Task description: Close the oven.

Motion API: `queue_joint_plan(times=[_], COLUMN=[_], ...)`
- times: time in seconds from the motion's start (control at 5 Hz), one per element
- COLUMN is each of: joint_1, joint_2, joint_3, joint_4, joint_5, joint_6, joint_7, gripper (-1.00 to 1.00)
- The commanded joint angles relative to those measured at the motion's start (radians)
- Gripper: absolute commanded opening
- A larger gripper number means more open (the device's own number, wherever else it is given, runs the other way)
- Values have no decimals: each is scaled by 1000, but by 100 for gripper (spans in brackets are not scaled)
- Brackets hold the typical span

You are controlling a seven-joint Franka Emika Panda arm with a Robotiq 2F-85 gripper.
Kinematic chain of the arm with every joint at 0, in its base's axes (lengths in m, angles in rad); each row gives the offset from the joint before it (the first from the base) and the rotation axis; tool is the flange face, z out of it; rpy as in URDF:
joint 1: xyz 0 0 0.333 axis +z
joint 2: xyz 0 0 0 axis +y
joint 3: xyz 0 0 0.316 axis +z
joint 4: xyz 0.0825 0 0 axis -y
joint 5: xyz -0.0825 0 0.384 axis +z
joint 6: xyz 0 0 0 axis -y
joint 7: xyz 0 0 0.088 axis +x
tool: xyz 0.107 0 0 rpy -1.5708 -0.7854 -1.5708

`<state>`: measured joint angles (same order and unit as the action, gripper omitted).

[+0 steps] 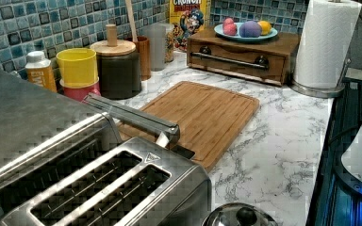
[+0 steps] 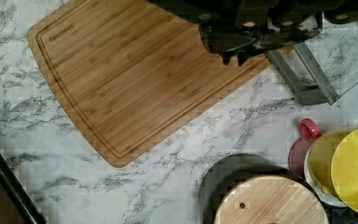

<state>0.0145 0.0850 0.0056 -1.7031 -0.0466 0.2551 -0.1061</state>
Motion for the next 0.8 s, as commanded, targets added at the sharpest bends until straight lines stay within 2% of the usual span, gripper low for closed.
queue_joint_plan(times=[0.2, 0.4, 0.6, 0.8], joint_1=[0, -46, -81, -92], joint_2=[1, -38, -7, -1], joint_3=[8, -8, -19, -43], joint_4=[3, -124, -171, -250], joint_5=[-2, 150, 249, 332], joint_6=[2, 122, 138, 204], joint_7=[0, -207, -388, -539], gripper=[-100, -100, -100, -100])
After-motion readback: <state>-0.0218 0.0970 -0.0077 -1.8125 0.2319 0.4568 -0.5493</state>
